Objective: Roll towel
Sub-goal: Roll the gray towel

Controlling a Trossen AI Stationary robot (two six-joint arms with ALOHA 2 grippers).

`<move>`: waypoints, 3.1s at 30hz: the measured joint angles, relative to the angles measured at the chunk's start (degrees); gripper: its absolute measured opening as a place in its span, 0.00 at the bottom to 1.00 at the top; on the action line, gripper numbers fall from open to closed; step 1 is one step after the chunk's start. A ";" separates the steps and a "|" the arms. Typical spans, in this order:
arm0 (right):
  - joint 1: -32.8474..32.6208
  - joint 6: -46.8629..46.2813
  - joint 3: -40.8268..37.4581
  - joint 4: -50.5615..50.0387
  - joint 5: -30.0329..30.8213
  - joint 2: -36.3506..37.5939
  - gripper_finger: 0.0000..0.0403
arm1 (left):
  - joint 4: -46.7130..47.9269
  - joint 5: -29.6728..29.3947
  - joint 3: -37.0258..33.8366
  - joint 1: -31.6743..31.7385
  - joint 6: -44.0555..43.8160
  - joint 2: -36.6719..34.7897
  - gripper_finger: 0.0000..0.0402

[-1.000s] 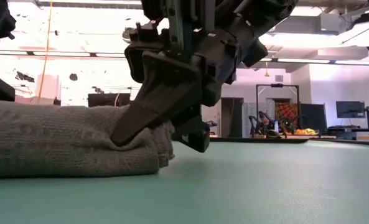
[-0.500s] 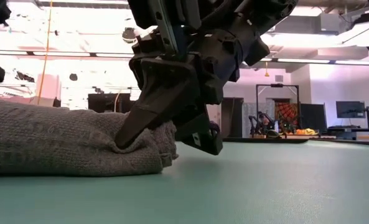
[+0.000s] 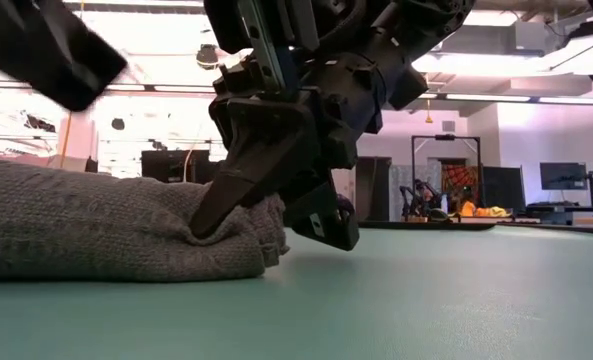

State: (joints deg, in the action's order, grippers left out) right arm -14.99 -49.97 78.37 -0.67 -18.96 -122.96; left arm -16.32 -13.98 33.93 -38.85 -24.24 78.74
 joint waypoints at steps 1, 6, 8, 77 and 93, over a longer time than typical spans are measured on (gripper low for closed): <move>0.10 -0.02 0.00 -0.04 -0.36 0.00 0.14 | -1.71 1.19 0.00 0.97 0.01 2.58 0.21; 0.55 -0.20 0.00 -0.19 -0.85 -0.02 0.16 | -8.08 7.62 -0.04 4.02 -0.30 11.32 0.15; 0.75 -0.62 0.00 -0.09 -0.85 -0.04 0.16 | -8.37 8.58 -0.04 4.49 -0.42 12.77 0.13; -4.56 49.66 0.00 -2.79 15.32 0.62 0.10 | 9.10 0.96 -0.12 3.14 -5.54 3.30 0.00; 5.03 17.82 -0.26 -2.16 -19.29 0.61 0.10 | 6.02 0.06 -0.11 3.14 -2.75 3.78 0.00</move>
State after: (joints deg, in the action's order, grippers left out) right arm -9.96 -32.15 78.11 -2.82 -38.26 -122.34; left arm -10.29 -13.92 33.82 -35.70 -26.99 82.52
